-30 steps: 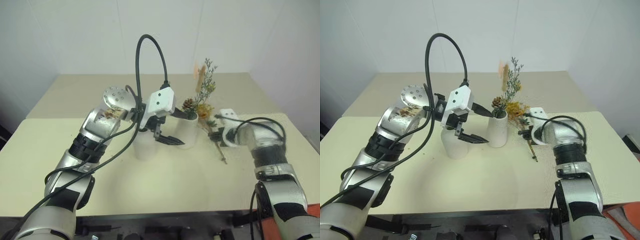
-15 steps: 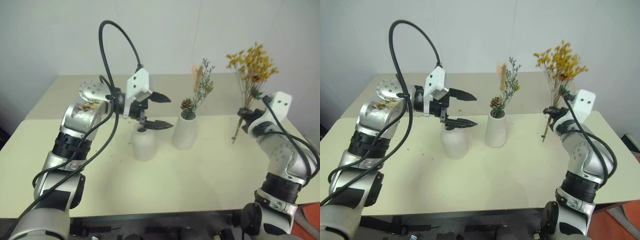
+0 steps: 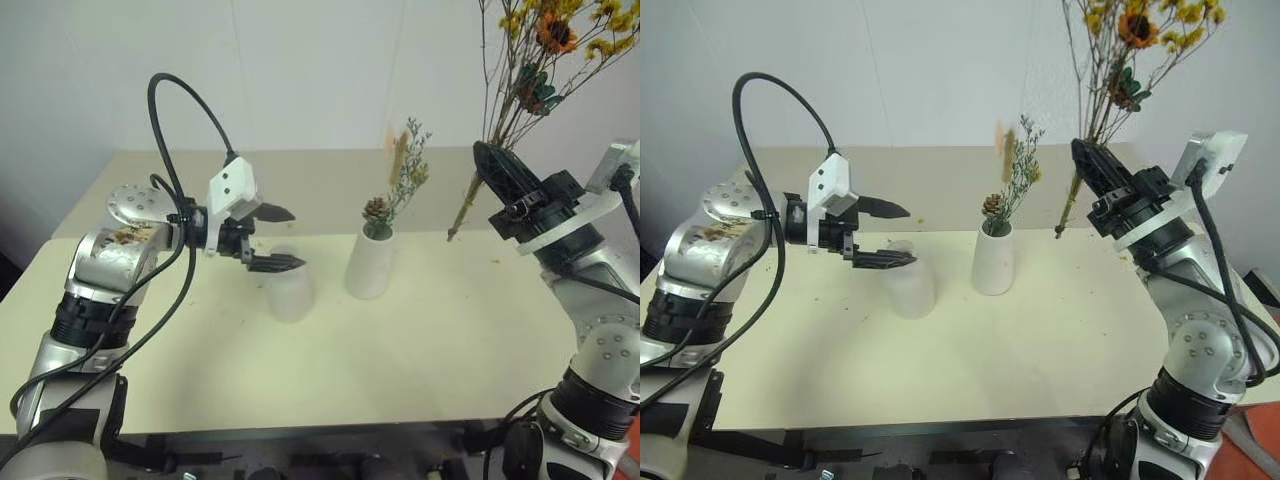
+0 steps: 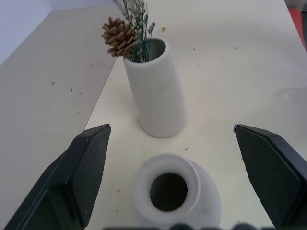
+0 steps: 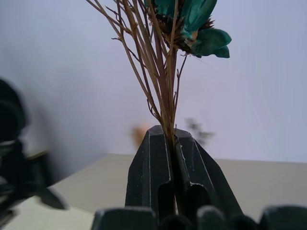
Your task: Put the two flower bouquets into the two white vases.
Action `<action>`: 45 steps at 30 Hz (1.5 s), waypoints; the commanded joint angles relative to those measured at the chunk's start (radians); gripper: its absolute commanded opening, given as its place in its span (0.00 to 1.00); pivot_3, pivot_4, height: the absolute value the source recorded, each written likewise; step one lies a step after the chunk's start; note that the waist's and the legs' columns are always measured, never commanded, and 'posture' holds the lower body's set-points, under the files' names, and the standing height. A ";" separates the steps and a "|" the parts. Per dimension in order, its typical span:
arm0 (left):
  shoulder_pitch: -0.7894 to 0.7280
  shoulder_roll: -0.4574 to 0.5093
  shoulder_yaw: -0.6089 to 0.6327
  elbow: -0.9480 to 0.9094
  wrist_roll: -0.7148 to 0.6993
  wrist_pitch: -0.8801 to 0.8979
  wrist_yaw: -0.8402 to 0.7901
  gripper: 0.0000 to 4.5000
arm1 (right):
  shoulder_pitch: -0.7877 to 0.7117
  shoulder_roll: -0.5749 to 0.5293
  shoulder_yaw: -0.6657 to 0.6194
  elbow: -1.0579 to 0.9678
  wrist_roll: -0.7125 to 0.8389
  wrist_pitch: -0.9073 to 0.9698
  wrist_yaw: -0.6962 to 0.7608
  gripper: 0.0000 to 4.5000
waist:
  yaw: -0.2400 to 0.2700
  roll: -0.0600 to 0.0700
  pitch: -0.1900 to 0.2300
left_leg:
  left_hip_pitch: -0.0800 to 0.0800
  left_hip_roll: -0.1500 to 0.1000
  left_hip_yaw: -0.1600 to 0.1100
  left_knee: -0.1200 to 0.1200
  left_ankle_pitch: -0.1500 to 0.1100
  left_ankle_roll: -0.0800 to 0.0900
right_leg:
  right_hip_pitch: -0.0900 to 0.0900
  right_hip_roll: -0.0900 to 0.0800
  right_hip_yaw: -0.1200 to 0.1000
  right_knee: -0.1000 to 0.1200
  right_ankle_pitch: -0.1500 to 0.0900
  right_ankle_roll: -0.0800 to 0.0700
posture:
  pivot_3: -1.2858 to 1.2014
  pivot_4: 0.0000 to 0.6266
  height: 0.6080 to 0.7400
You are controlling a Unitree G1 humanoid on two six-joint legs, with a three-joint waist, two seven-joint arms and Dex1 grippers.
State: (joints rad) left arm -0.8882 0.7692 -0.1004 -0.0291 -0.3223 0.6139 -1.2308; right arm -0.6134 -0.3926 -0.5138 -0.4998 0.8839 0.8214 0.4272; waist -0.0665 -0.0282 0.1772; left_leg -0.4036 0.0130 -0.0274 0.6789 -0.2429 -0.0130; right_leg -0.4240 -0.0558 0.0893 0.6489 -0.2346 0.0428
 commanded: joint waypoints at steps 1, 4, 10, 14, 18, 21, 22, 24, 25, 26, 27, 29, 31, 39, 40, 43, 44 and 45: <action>0.001 0.020 0.037 -0.037 -0.019 0.004 0.017 1.00 | -0.018 -0.029 0.034 -0.009 0.067 -0.001 -0.002 0.01 | 0.000 0.000 0.000 | 0.000 0.000 0.000 0.000 0.000 0.000 | 0.000 0.000 0.000 0.000 0.000 0.000 | 0.52 0.24 1.00; 0.008 0.023 0.044 -0.041 -0.024 0.011 0.034 1.00 | -0.036 -0.029 0.090 0.008 0.092 -0.005 -0.007 0.01 | 0.000 0.000 0.000 | 0.000 0.000 0.000 0.000 0.000 0.000 | 0.000 0.000 0.000 0.000 0.000 0.000 | 0.52 0.24 1.00; 0.031 0.038 0.064 -0.055 -0.042 0.043 0.074 1.00 | -0.089 0.014 0.216 0.048 0.101 -0.028 -0.016 0.01 | -0.003 0.000 0.000 | 0.000 0.000 0.000 0.000 0.000 0.000 | -0.001 0.000 0.000 0.000 0.000 0.000 | 0.52 0.24 1.00; 0.047 0.058 0.074 -0.068 -0.052 0.055 0.084 1.00 | -0.137 0.057 0.268 0.087 0.090 -0.044 -0.035 0.01 | 0.000 0.000 0.000 | 0.000 0.000 0.000 0.000 0.000 0.000 | -0.001 0.000 0.000 0.000 0.000 0.000 | 0.52 0.24 1.00; 0.080 0.089 0.098 -0.086 -0.067 0.062 0.081 1.00 | -0.179 0.116 0.334 0.121 0.055 -0.071 -0.051 0.01 | -0.001 0.000 0.000 | -0.001 0.000 0.000 0.000 0.000 0.000 | -0.001 0.000 -0.001 0.000 0.000 0.000 | 0.52 0.24 1.00; 0.116 0.109 0.120 -0.107 -0.086 0.069 0.075 1.00 | -0.190 0.169 0.395 0.182 -0.011 -0.125 -0.039 0.01 | -0.003 0.000 0.000 | -0.001 0.001 0.000 0.000 0.000 0.000 | -0.001 0.000 -0.001 0.000 0.000 0.000 | 0.52 0.24 1.00; 0.124 0.114 0.121 -0.113 -0.086 0.071 0.080 1.00 | -0.193 0.181 0.408 0.200 -0.030 -0.142 -0.033 0.01 | -0.003 0.000 0.000 | 0.000 0.001 0.000 0.000 0.000 0.000 | -0.001 0.000 -0.001 0.000 0.000 0.000 | 0.52 0.24 1.00; 0.135 0.120 0.126 -0.123 -0.094 0.078 0.088 1.00 | -0.207 0.207 0.436 0.237 -0.071 -0.174 -0.024 0.01 | -0.002 0.000 0.000 | 0.000 0.001 0.000 0.000 0.000 0.000 | -0.001 0.000 -0.001 0.000 0.000 0.000 | 0.52 0.24 1.00; 0.140 0.124 0.131 -0.127 -0.101 0.082 0.090 1.00 | -0.215 0.220 0.451 0.256 -0.093 -0.191 -0.019 0.01 | -0.002 0.000 0.000 | 0.000 0.001 0.000 0.000 0.000 0.000 | -0.001 0.000 -0.001 0.000 0.000 0.000 | 0.52 0.24 1.00; 0.144 0.126 0.133 -0.130 -0.104 0.084 0.091 1.00 | -0.224 0.233 0.464 0.279 -0.114 -0.208 -0.014 0.01 | -0.002 0.000 0.000 | -0.001 0.001 0.000 0.000 0.000 0.000 | -0.002 0.000 -0.001 0.000 0.000 0.000 | 0.52 0.24 1.00; 0.147 0.128 0.134 -0.133 -0.104 0.086 0.094 1.00 | -0.233 0.244 0.476 0.304 -0.142 -0.229 -0.013 0.01 | -0.002 0.000 0.000 | -0.001 0.001 0.000 0.000 0.000 0.000 | -0.002 0.000 -0.001 0.000 0.000 0.000 | 0.52 0.24 1.00; 0.151 0.129 0.132 -0.135 -0.104 0.089 0.098 1.00 | -0.251 0.269 0.497 0.362 -0.196 -0.274 -0.011 0.01 | -0.002 0.000 0.000 | -0.001 0.001 0.000 0.000 0.000 0.000 | -0.002 0.000 -0.001 0.000 0.000 0.000 | 0.52 0.24 1.00; 0.153 0.129 0.128 -0.140 -0.106 0.094 0.103 1.00 | -0.264 0.291 0.514 0.410 -0.250 -0.323 -0.011 0.01 | -0.002 0.000 0.000 | -0.001 0.001 0.000 0.000 0.000 0.000 | -0.002 0.000 -0.001 0.000 0.000 0.000 | 0.52 0.24 1.00; 0.159 0.142 0.112 -0.151 -0.103 0.115 0.117 1.00 | -0.271 0.378 0.533 0.499 -0.335 -0.409 -0.016 0.01 | -0.003 0.000 0.000 | -0.001 0.001 -0.001 -0.001 0.000 0.000 | -0.002 0.000 -0.001 0.001 0.000 0.000 | 0.52 0.24 1.00; 0.161 0.144 0.112 -0.152 -0.103 0.116 0.118 1.00 | -0.270 0.385 0.533 0.501 -0.341 -0.412 -0.017 0.01 | -0.004 0.000 0.000 | -0.001 0.001 -0.001 -0.001 0.000 0.000 | -0.003 0.000 -0.001 0.001 0.000 0.000 | 0.52 0.24 1.00; 0.172 0.155 0.114 -0.144 -0.104 0.115 0.113 1.00 | -0.280 0.419 0.537 0.512 -0.356 -0.432 -0.021 0.01 | -0.004 0.000 0.000 | -0.001 0.001 -0.001 -0.001 0.000 0.000 | -0.003 0.001 -0.001 0.001 0.000 -0.001 | 0.52 0.24 1.00; 0.179 0.160 0.116 -0.144 -0.106 0.117 0.111 1.00 | -0.283 0.429 0.538 0.514 -0.362 -0.440 -0.019 0.01 | -0.004 0.000 0.000 | 0.000 0.001 -0.001 -0.001 0.000 0.000 | -0.003 0.001 -0.001 0.001 0.000 -0.001 | 0.52 0.24 1.00; 0.186 0.164 0.116 -0.147 -0.106 0.118 0.112 1.00 | -0.285 0.434 0.539 0.514 -0.366 -0.445 -0.015 0.01 | -0.004 0.000 0.000 | 0.000 0.001 -0.001 -0.001 0.000 0.000 | -0.003 0.001 -0.001 0.001 0.000 -0.001 | 0.52 0.24 1.00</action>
State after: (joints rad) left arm -0.6980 0.9130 -0.0026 -0.1490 -0.4215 0.7293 -1.1182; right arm -0.8593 0.0318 0.0241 0.0375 0.5233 0.4139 0.4087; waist -0.0704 -0.0279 0.1774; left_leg -0.4040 0.0140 -0.0281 0.6781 -0.2428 -0.0133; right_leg -0.4269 -0.0552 0.0882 0.6503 -0.2343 0.0421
